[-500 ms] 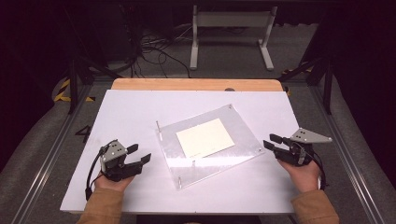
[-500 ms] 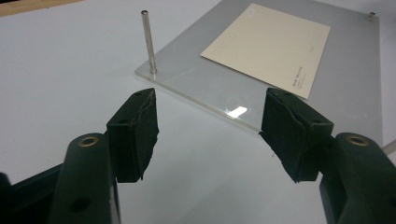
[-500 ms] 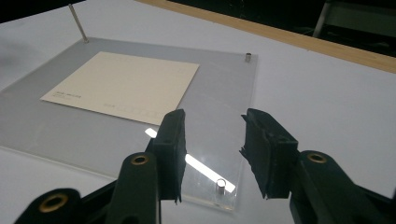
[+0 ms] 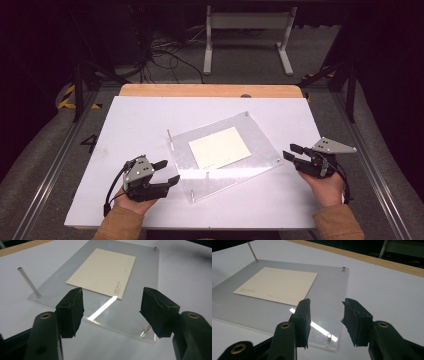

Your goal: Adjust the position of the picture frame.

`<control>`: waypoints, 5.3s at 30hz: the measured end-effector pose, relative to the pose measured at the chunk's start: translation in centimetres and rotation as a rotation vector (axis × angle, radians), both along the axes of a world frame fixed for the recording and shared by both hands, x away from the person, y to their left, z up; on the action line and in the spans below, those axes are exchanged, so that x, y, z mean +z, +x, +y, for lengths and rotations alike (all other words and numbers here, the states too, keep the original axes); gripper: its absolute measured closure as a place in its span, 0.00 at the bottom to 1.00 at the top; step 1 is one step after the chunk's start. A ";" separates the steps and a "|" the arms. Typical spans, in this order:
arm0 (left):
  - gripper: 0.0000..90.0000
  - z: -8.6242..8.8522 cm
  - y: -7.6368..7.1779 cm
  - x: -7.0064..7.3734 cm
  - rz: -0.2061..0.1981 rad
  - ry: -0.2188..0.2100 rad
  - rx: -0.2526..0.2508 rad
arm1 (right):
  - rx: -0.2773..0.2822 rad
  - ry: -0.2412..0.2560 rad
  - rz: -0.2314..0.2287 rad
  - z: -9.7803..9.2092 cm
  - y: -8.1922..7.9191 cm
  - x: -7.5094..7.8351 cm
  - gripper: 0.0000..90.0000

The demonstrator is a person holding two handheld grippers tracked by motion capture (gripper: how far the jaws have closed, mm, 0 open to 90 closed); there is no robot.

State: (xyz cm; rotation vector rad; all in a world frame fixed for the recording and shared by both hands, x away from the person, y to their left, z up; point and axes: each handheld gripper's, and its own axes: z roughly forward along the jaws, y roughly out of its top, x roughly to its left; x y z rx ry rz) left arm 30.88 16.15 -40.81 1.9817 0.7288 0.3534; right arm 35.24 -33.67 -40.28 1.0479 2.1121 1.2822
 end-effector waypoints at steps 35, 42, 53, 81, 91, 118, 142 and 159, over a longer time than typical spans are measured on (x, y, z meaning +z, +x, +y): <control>0.47 -5.0 0.0 -3.4 0.132 0.094 -0.213 | 0.022 -0.002 0.027 0.4 -0.1 -0.3 0.62; 0.61 -5.2 0.4 -4.0 0.165 0.128 -0.216 | 0.023 -0.003 0.031 0.4 -0.1 -0.4 0.62; 0.93 -4.8 0.3 -3.6 0.115 0.140 -0.246 | 0.044 -0.015 0.042 0.6 -0.1 -0.4 0.69; 0.93 1.5 4.2 -3.6 0.075 0.067 0.116 | 0.124 -0.070 0.068 2.1 -0.3 0.2 0.75; 0.93 2.5 5.9 -4.3 0.079 0.054 0.247 | 0.188 -0.125 0.117 4.2 0.3 -0.2 0.78; 0.47 6.3 4.4 -3.7 0.076 -0.087 0.282 | 0.291 -0.297 0.319 8.9 4.9 -2.4 0.81; 0.46 6.2 4.4 -3.7 0.090 -0.090 0.271 | 0.324 -0.427 0.441 10.7 6.7 -1.9 0.91; 0.46 6.3 4.4 -3.8 0.097 -0.091 0.285 | 0.474 -0.478 0.438 12.0 4.1 -1.8 0.92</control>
